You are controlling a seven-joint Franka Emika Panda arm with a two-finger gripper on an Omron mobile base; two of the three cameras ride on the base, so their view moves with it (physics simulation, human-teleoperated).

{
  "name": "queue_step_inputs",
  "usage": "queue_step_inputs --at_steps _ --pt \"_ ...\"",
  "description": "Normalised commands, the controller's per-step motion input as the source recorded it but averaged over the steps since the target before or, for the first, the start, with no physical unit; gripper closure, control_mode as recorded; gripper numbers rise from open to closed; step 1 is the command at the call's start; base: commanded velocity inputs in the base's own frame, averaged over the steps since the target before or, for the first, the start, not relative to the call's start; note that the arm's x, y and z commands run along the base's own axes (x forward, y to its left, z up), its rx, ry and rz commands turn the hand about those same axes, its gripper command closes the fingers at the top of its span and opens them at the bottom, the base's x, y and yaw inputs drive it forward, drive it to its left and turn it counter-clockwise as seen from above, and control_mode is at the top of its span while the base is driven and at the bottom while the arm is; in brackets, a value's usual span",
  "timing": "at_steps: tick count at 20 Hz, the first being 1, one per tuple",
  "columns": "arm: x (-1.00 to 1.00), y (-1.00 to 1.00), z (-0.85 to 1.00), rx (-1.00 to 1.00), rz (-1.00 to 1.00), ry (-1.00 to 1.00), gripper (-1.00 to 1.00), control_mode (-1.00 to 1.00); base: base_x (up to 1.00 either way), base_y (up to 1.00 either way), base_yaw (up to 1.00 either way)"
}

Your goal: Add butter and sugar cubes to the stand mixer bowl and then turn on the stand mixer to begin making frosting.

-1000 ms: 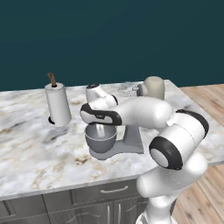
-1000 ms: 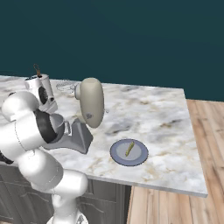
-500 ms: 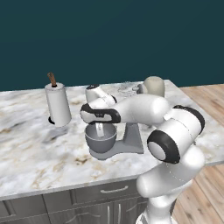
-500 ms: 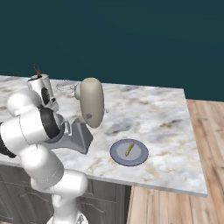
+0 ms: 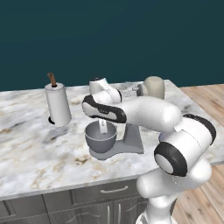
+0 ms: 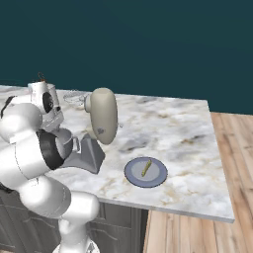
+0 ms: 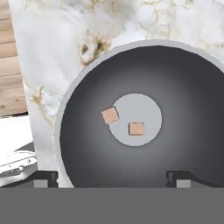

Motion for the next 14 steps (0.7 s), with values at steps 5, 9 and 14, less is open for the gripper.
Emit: queue_step_inputs --at_steps 5,9,14 --pt "-0.89 -0.53 0.34 0.05 -0.03 0.00 -1.00 -1.00 0.00 0.00 0.00" --pt "-0.86 -0.67 0.20 0.03 -0.10 0.00 -1.00 -1.00 0.00 0.00 0.00" --pt "-0.72 -0.73 0.06 0.03 -0.19 0.03 -1.00 -1.00 0.00 0.00 0.00"
